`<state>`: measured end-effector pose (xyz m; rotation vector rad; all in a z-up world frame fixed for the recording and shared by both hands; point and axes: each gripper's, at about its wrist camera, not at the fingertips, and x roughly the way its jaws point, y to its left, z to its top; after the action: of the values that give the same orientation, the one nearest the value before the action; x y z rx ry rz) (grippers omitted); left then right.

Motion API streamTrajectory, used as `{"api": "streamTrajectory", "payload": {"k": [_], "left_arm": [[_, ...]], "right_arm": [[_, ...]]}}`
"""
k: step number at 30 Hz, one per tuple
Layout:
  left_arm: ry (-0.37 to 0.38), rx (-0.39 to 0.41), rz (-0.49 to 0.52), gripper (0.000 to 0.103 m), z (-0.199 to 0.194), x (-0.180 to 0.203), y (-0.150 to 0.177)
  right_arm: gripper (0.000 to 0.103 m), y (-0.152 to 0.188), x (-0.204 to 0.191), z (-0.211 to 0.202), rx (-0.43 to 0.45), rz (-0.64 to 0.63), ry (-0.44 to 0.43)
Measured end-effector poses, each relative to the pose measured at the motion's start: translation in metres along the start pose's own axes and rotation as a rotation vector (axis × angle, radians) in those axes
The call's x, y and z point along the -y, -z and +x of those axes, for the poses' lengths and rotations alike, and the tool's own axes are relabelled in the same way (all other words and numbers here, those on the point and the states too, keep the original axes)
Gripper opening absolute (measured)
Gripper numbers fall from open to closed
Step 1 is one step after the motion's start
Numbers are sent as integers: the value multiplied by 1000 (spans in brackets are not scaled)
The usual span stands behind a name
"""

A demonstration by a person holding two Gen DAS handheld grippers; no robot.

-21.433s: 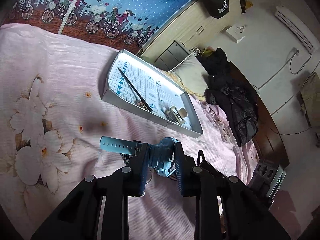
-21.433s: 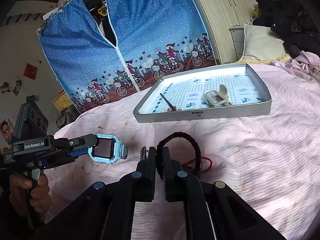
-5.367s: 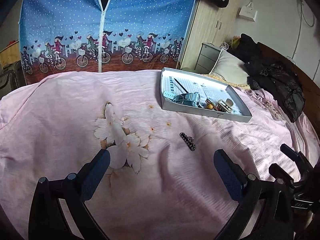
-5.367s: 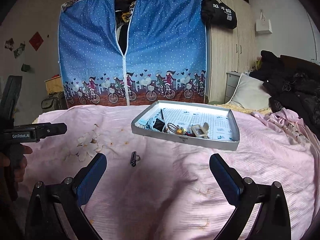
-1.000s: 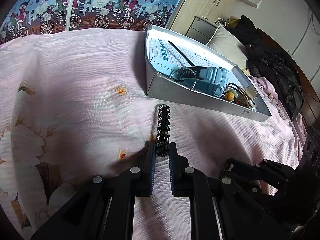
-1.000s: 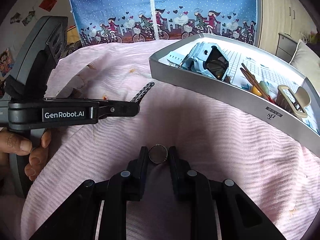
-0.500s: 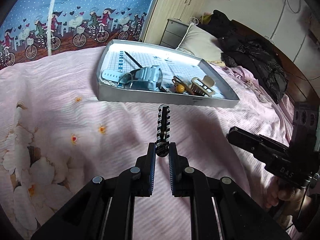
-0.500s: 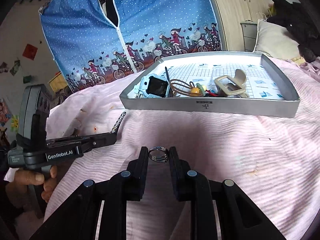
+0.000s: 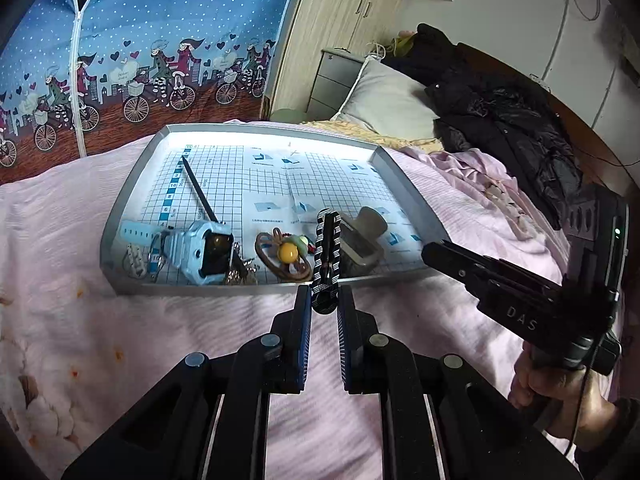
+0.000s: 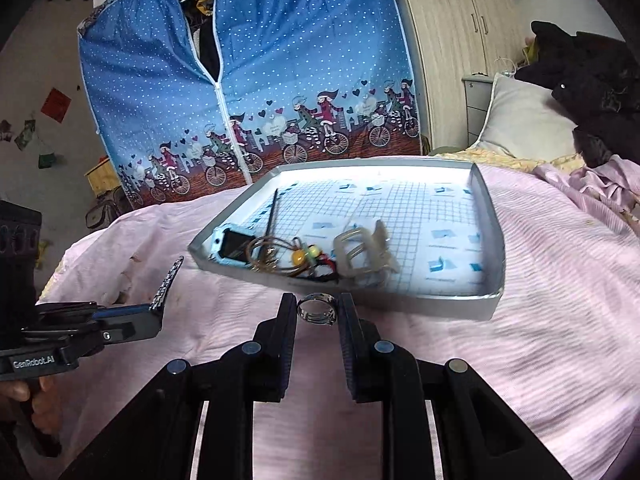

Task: Organize jewelry
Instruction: 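Carry the black clip and silver ring into the tray and open both tools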

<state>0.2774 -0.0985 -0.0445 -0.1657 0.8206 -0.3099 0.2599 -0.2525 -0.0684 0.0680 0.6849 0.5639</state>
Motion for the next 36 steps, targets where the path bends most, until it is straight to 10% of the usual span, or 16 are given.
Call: {"api": "streamTrajectory", "payload": {"k": [9,36], "left_arm": [[-74,-112,-6,10,53,-11,-14],[-37,-148,-110,22,50,-27,-25]], "right_arm": [[20,-11,47,31,-71,91,85],[25,-10,53,43,-111,126,110]]}}
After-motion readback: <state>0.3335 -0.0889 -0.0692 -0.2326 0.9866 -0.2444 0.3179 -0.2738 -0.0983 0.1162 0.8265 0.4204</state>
